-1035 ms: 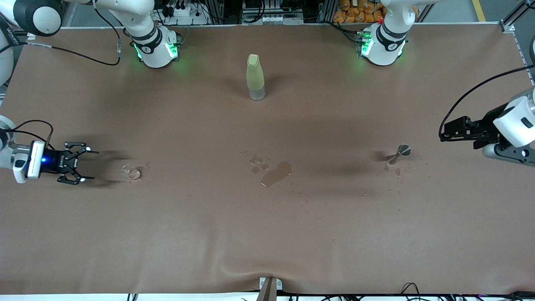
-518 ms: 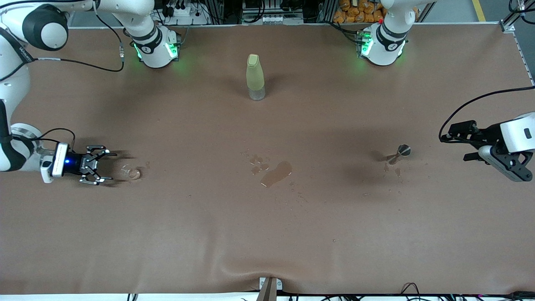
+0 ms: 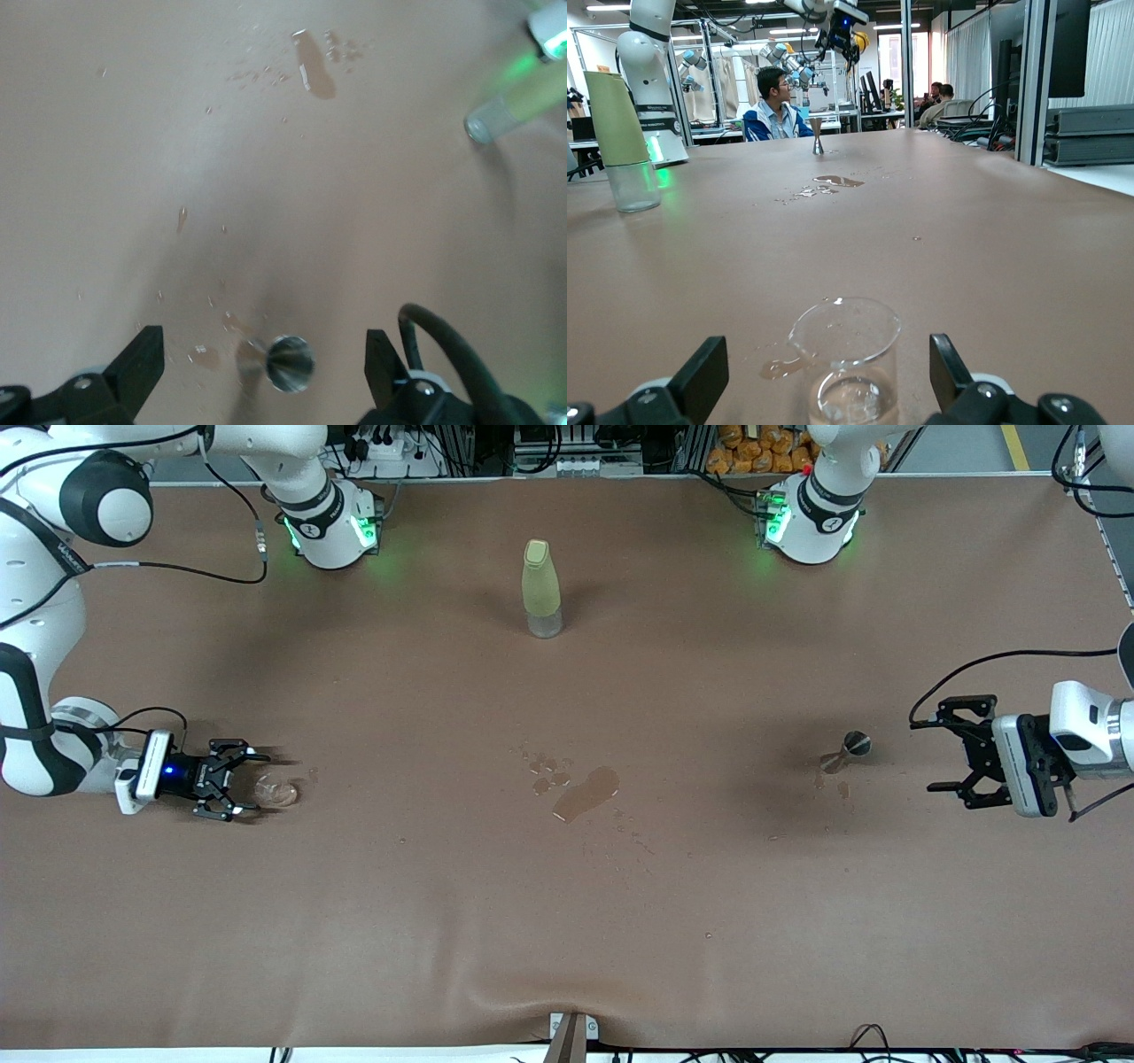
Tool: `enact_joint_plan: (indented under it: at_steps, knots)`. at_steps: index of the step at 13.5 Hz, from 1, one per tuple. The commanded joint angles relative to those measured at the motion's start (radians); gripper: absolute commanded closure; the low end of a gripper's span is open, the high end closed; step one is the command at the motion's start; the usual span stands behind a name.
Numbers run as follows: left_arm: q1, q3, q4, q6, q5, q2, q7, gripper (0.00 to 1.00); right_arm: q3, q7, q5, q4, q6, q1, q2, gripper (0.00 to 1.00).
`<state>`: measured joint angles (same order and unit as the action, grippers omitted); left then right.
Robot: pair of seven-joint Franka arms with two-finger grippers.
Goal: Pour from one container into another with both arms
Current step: 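Lower the right gripper around the beaker while the left gripper reaches the jigger, then close the right gripper on the beaker while the left gripper grasps the jigger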
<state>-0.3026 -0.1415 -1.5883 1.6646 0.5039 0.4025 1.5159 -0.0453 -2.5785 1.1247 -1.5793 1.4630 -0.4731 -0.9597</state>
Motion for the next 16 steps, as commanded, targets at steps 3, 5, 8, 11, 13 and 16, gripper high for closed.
enact_joint_plan:
  at_steps: [3,5,8,11,13,16]
  knots:
    - [-0.058,-0.009,-0.065,0.017,0.091,0.032,0.342,0.00,-0.001,-0.049,0.076,0.028,-0.001,0.027,-0.060,0.00]
    - [-0.099,-0.009,-0.103,0.017,0.129,0.050,0.472,0.00,-0.001,-0.061,0.078,0.028,0.000,0.028,-0.068,0.00]
    - [-0.133,-0.009,-0.172,0.011,0.229,0.108,0.776,0.00,-0.001,-0.065,0.083,0.030,0.013,0.028,-0.070,0.02]
    - [-0.190,-0.009,-0.219,0.004,0.297,0.173,0.831,0.00,-0.001,-0.065,0.086,0.030,0.016,0.028,-0.076,0.21]
    - [-0.208,-0.010,-0.216,0.004,0.297,0.214,0.892,0.00,-0.001,-0.069,0.087,0.030,0.016,0.028,-0.076,0.32]
    - [-0.233,-0.010,-0.214,0.003,0.329,0.284,0.946,0.00,-0.001,-0.069,0.086,0.030,0.016,0.028,-0.076,0.43]
